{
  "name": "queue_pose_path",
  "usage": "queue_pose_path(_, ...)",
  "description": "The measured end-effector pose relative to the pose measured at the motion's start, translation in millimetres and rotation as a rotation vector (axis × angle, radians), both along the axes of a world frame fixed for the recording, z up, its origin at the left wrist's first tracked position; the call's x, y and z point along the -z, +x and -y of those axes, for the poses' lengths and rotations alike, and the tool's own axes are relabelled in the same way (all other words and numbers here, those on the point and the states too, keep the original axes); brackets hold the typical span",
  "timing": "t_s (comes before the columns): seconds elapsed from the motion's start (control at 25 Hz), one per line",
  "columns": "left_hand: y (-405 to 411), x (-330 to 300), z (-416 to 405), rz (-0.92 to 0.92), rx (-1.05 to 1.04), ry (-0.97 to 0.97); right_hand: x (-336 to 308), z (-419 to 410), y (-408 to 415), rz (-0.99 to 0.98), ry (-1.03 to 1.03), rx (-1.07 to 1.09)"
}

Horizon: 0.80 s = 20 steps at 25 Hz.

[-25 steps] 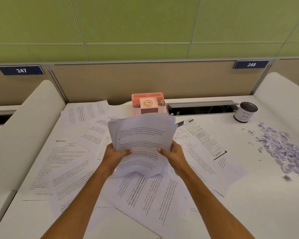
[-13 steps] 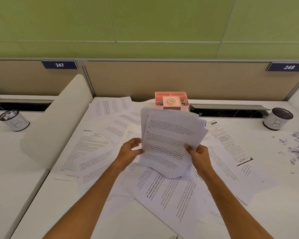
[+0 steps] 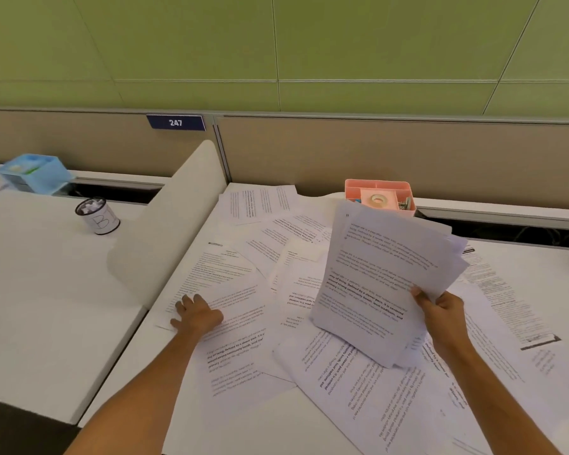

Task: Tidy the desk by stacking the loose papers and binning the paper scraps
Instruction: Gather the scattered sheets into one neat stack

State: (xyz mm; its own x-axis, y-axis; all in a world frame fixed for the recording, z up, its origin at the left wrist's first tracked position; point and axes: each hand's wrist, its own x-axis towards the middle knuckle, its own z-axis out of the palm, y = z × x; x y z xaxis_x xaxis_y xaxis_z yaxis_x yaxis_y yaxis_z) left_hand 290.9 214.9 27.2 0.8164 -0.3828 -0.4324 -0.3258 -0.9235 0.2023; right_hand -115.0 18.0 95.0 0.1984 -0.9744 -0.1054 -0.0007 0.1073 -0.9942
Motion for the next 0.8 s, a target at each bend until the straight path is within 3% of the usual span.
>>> queue_pose_path(0.16, 22, 3, -12, 0.003, 0.007, 0.096, -2, 5, 6, 0.062, -0.010, -0.039)
queue_pose_path(0.4, 43, 7, -14, -0.006, 0.080, 0.087, -5, 19, 16, 0.080, -0.017, -0.078)
queue_pose_path(0.64, 54, 2, -19, 0.188, 0.079, 0.009, 3, 28, 30, 0.091, 0.016, -0.087)
queue_pose_path(0.8, 52, 14, -27, 0.201, -0.040, -0.151, 9, 28, 38, 0.097, 0.037, -0.085)
